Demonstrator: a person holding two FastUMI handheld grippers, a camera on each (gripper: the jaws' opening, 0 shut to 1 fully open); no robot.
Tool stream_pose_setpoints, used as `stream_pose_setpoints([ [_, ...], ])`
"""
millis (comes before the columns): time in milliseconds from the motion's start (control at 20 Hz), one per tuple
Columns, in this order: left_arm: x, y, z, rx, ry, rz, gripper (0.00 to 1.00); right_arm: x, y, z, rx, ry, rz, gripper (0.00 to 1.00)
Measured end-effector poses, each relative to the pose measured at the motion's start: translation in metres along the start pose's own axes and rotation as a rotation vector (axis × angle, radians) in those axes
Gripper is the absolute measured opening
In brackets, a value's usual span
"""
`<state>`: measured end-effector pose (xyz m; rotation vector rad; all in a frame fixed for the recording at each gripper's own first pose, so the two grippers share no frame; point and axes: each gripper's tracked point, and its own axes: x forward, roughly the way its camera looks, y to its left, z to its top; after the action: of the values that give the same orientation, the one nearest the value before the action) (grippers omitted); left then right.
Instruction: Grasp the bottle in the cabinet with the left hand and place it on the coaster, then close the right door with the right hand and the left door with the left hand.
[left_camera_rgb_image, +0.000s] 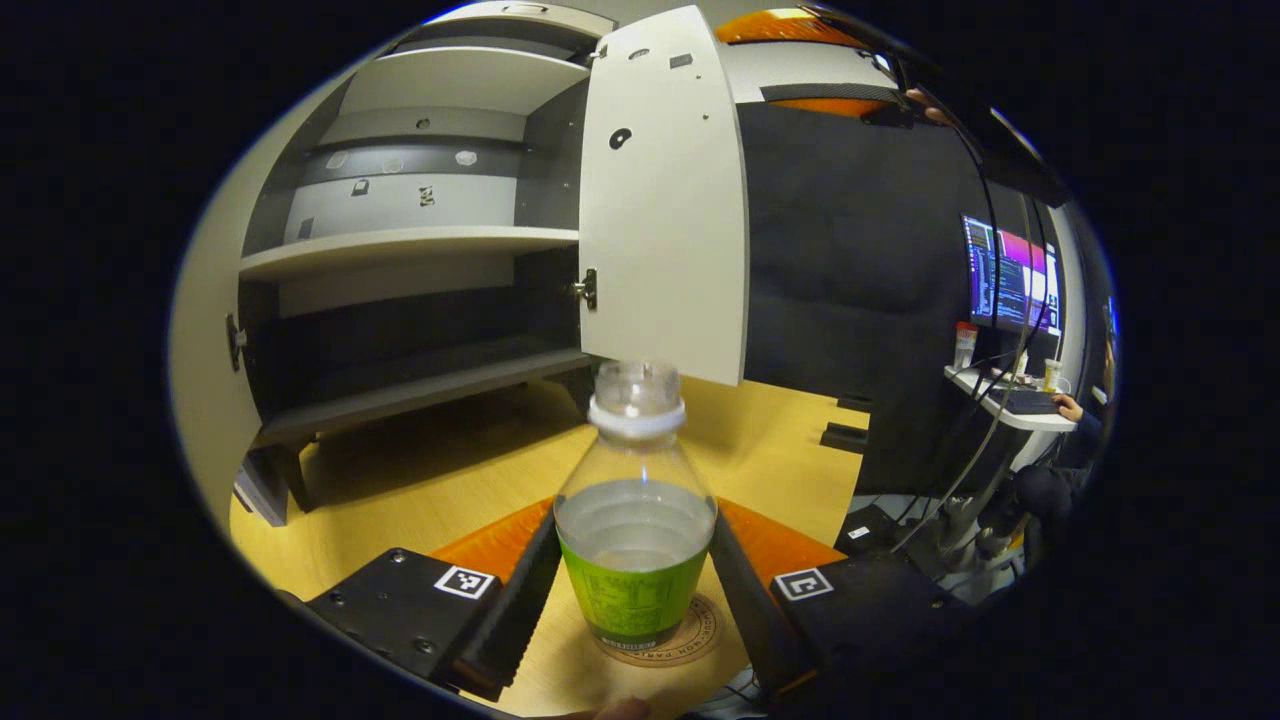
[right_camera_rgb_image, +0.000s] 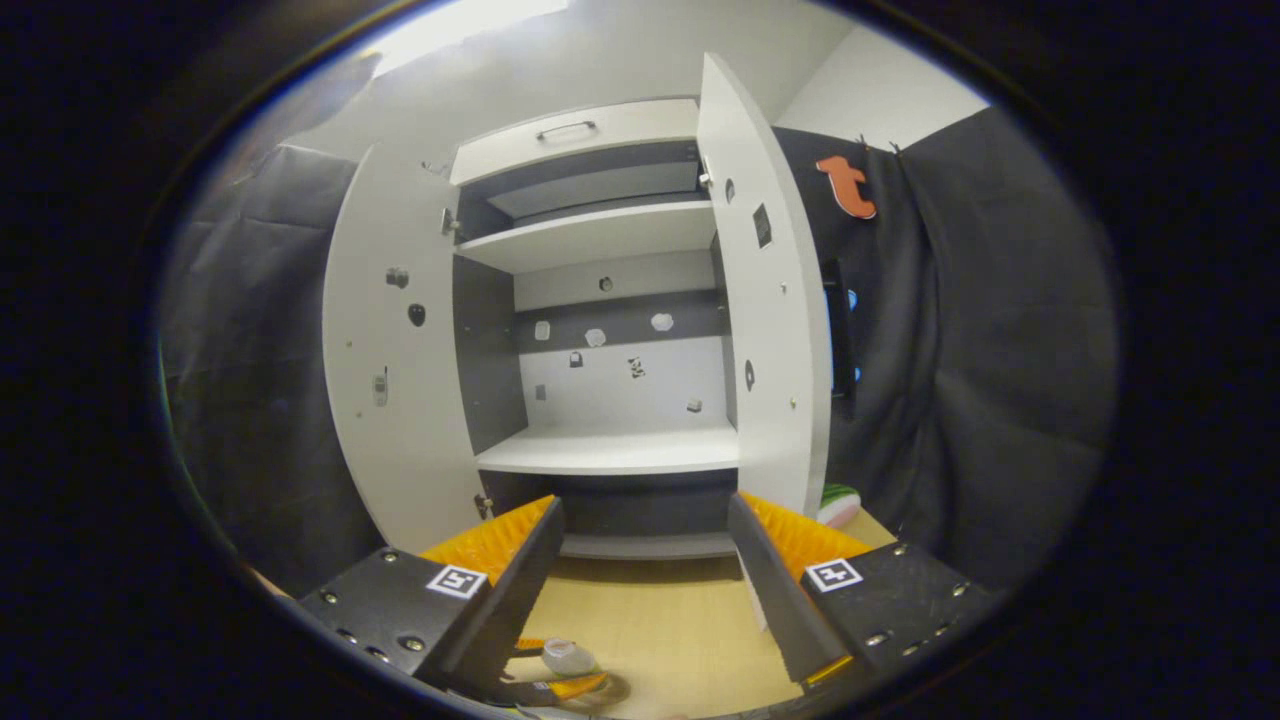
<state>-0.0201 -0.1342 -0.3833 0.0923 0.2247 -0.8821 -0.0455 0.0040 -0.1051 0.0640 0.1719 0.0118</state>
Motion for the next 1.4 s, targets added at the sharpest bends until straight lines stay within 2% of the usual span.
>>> stream_pose_setpoints([
  [300, -0.008, -0.007, 0.046, -0.039, -0.009, 0.028, 0.87, -0.005, -0.02, 0.018, 0.042, -0.049, -0.011, 1.0],
  [500, -0.019, -0.003, 0.087, -0.03, -0.023, 0.086, 0.87, -0.018, -0.043, 0.039, 0.052, -0.114, 0.001, 1.0],
  [750, -0.037, 0.003, 0.16, -0.007, -0.096, 0.147, 0.87, -0.03, -0.103, 0.055, 0.036, -0.16, -0.066, 1.0],
  [800, -0.039, 0.002, 0.169, -0.013, -0.095, 0.152, 0.86, -0.031, -0.114, 0.061, 0.044, -0.162, -0.075, 0.96],
  [850, -0.043, 0.001, 0.181, -0.025, -0.103, 0.166, 0.86, -0.033, -0.124, 0.067, 0.046, -0.169, -0.084, 1.0],
  [950, -0.048, 0.0, 0.208, -0.045, -0.141, 0.19, 0.88, -0.037, -0.144, 0.086, 0.037, -0.202, -0.092, 1.0],
  [1050, -0.055, 0.009, 0.234, -0.048, -0.174, 0.252, 0.91, -0.035, -0.166, 0.101, 0.009, -0.223, -0.101, 1.0],
  [1100, -0.057, 0.013, 0.246, -0.059, -0.186, 0.28, 0.96, -0.034, -0.179, 0.106, 0.005, -0.225, -0.109, 0.96],
  [1150, -0.061, 0.015, 0.257, -0.083, -0.189, 0.297, 0.98, -0.031, -0.188, 0.106, 0.015, -0.209, -0.102, 1.0],
  [1250, -0.072, 0.021, 0.281, -0.123, -0.214, 0.336, 0.98, -0.024, -0.203, 0.111, 0.037, -0.194, -0.086, 1.0],
  [1400, -0.094, 0.032, 0.306, -0.145, -0.236, 0.385, 0.98, -0.013, -0.244, 0.111, 0.022, -0.191, -0.138, 1.0],
])
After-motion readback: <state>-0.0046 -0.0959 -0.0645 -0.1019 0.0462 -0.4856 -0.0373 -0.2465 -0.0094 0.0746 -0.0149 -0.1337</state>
